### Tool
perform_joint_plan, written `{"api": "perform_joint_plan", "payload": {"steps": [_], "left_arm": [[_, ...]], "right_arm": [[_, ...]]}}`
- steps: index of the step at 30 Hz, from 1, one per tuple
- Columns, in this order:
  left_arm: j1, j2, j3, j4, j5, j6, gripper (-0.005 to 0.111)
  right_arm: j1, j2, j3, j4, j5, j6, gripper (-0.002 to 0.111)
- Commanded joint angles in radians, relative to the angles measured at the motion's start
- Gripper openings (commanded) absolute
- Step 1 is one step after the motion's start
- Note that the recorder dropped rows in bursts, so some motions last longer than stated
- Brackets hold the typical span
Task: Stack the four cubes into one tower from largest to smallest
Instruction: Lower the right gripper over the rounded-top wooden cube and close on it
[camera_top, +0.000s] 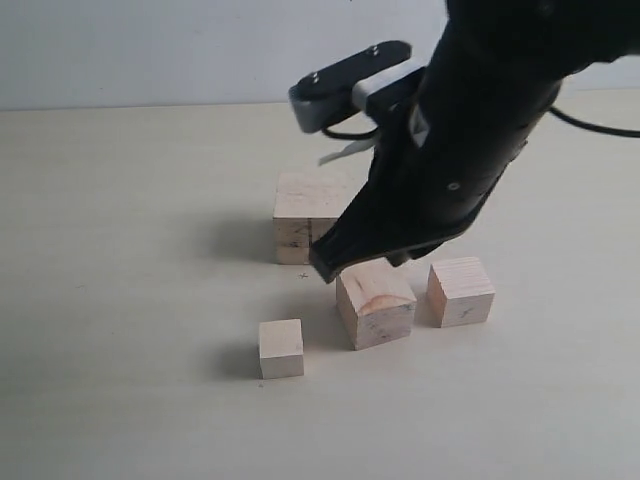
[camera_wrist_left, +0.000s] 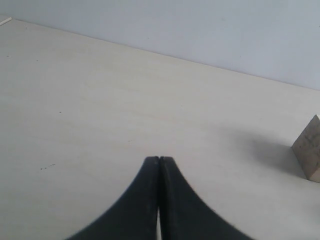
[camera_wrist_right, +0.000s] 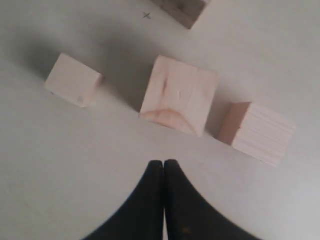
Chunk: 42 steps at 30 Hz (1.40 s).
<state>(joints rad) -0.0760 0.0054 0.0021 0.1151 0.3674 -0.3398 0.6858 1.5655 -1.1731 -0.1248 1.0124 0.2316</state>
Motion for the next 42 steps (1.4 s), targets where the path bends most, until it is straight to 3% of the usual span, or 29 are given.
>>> {"api": "perform_joint_plan", "payload": {"steps": [1,5,7,8,10,15,20,23,30,42], "left_arm": [[-0.005,-0.005,-0.002,0.001,-0.011,-0.007,0.0],[-0.005,-0.005,-0.002,0.001,-0.011,-0.007,0.0],[-0.005,-0.005,-0.002,0.001,-0.011,-0.007,0.0],[-0.005,-0.005,-0.002,0.001,-0.011,-0.007,0.0],[-0.005,-0.005,-0.002,0.001,-0.011,-0.007,0.0],[-0.005,-0.005,-0.002,0.001,-0.011,-0.007,0.0],[-0.005,-0.005,-0.002,0.001,-0.011,-0.007,0.0],[-0.005,-0.005,-0.002,0.001,-0.011,-0.007,0.0],[-0.005,-0.005,-0.002,0.001,-0.011,-0.007,0.0],[-0.005,-0.005,-0.002,0.001,-0.011,-0.007,0.0]], "right_arm": [[0.012,0.047,-0.001,0.001,-0.054,0.005,0.005],[0.012,0.067,-0.001,-0.012,-0.076,0.005,0.034],[0.012,0.08,-0.001,-0.012,-0.089,0.027,0.056],[0.012,0.096,-0.001,-0.012,-0.095,0.13,0.08],[0.012,0.106,-0.001,-0.004,-0.054,0.184,0.097],[0.012,0.106,-0.001,0.044,0.003,0.195,0.1],[0.01,0.137,-0.001,0.024,-0.193,0.24,0.1],[-0.031,0.181,-0.001,-0.038,-0.191,0.349,0.1],[-0.056,0.222,-0.001,-0.062,-0.313,0.32,0.1],[-0.056,0.329,-0.001,-0.062,-0.255,0.32,0.099]]}}
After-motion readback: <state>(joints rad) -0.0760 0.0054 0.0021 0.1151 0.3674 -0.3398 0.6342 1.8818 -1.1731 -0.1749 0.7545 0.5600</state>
